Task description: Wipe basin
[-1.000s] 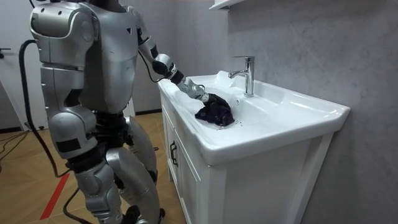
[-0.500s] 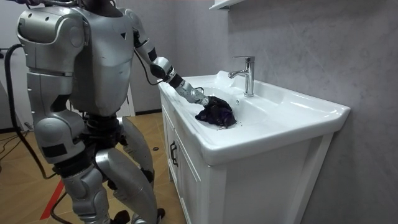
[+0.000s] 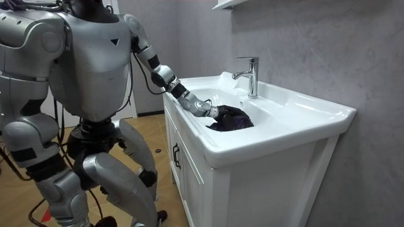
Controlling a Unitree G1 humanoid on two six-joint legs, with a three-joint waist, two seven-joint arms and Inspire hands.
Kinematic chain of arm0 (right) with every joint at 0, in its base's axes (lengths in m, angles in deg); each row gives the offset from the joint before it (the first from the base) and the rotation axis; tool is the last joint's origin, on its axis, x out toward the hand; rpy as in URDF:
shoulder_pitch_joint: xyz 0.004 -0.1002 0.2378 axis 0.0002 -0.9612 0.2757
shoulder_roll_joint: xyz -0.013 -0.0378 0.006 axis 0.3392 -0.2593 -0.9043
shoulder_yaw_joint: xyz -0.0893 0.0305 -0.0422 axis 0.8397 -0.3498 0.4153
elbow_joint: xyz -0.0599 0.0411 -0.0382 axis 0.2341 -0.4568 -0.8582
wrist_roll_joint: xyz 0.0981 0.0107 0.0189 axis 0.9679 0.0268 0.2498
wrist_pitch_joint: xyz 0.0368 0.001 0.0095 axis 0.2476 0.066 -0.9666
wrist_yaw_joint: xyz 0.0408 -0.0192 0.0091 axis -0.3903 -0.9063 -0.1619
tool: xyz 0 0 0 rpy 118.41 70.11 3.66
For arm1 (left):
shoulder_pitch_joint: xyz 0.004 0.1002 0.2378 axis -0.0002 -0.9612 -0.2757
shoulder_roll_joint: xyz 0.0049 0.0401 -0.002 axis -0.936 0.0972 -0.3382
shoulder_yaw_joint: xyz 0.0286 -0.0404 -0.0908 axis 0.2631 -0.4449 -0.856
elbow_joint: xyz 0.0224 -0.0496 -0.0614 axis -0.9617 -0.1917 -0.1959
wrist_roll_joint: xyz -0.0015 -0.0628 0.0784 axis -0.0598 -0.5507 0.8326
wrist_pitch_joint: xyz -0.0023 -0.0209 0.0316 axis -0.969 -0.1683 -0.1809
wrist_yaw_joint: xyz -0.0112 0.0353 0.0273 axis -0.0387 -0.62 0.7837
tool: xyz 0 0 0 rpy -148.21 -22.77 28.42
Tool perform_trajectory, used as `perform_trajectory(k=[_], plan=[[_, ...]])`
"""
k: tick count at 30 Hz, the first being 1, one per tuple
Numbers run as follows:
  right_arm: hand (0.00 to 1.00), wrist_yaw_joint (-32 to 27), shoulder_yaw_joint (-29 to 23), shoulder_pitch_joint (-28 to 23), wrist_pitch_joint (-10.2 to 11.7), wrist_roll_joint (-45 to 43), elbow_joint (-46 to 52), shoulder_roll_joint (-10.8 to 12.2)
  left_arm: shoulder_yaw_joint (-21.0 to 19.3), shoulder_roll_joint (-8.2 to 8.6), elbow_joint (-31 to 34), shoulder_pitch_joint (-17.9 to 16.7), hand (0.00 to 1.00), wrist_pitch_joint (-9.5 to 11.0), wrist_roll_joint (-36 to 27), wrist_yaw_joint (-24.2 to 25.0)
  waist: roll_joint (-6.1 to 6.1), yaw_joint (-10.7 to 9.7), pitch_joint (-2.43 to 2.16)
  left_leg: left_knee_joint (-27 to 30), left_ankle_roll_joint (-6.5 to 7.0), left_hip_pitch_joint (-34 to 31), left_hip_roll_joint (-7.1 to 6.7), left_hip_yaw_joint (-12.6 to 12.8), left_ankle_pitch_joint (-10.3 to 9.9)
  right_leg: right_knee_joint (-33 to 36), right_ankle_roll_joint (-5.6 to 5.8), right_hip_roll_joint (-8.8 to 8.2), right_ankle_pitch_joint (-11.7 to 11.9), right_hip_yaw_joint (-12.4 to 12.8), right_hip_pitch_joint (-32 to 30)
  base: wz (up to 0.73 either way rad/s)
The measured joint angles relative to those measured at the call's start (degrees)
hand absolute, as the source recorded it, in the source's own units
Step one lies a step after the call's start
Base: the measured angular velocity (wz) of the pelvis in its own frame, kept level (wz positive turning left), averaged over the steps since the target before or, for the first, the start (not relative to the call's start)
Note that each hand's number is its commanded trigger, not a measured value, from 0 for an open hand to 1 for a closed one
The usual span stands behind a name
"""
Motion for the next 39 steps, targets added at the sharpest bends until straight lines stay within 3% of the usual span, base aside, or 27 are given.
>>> perform_trajectory(k=[8,12,20,27,34,39], plan=[[0.0,-0.05,0.94,-0.89,2.21,0.87,0.48,0.48,0.17,0.14,4.0,-0.06,1.0,0.3,0.0,-0.62,-0.18,-0.33,-0.08,0.83,0.58,-1.2,0.04,0.79,-0.41,0.05,1.18,-0.1,0.13,0.79,-1.03,0.0],[0.0,-0.09,2.58,-1.56,2.15,1.01,0.43,0.33,1.4,0.37,6.54,-0.06,1.0,0.12,-0.01,-2.34,-0.2,-0.56,-0.13,2.88,0.78,-2.08,0.82,0.81,-1.92,0.07,1.73,-0.07,0.23,0.43,-1.25,-0.06],[0.0,-0.02,5.55,-2.42,2.29,1.16,0.46,0.24,2.12,1.38,8.82,0.08,1.0,0.07,0.03,-3.84,-0.11,-1.24,-0.19,4.54,1.42,-2.54,0.95,0.85,-3.22,0.52,2.43,-0.37,-0.06,0.47,-1.3,-0.01],[0.0,-0.04,6.01,-4.08,2.2,1.17,2.47,-0.07,3.7,1.47,10.35,-0.01,1.0,0.0,-0.01,-4.55,-0.19,-1.27,-0.19,5.89,1.7,-2.61,0.86,0.97,-4.09,2.12,2.1,-0.86,-0.71,0.49,-1.49,0.0],[0.0,-0.04,7.74,-4.94,2.22,1.06,4.08,-0.18,4.35,1.51,10.69,-0.11,1.0,0.0,-0.05,-4.6,-0.5,-1.4,-0.24,6.69,1.77,-2.58,0.73,0.92,-4.64,3.09,2.54,-1.13,-1.59,0.55,-1.48,0.0],[0.0,0.01,7.63,-6.95,1.55,0.44,4.24,-0.66,4.42,1.26,9.85,-1.93,1.0,0.61,0.59,-3.23,-1.95,-1.46,-0.33,6.69,1.36,-0.72,0.63,0.97,-4.92,3.71,2.16,-1.07,-2.33,0.69,0.11,0.0]])
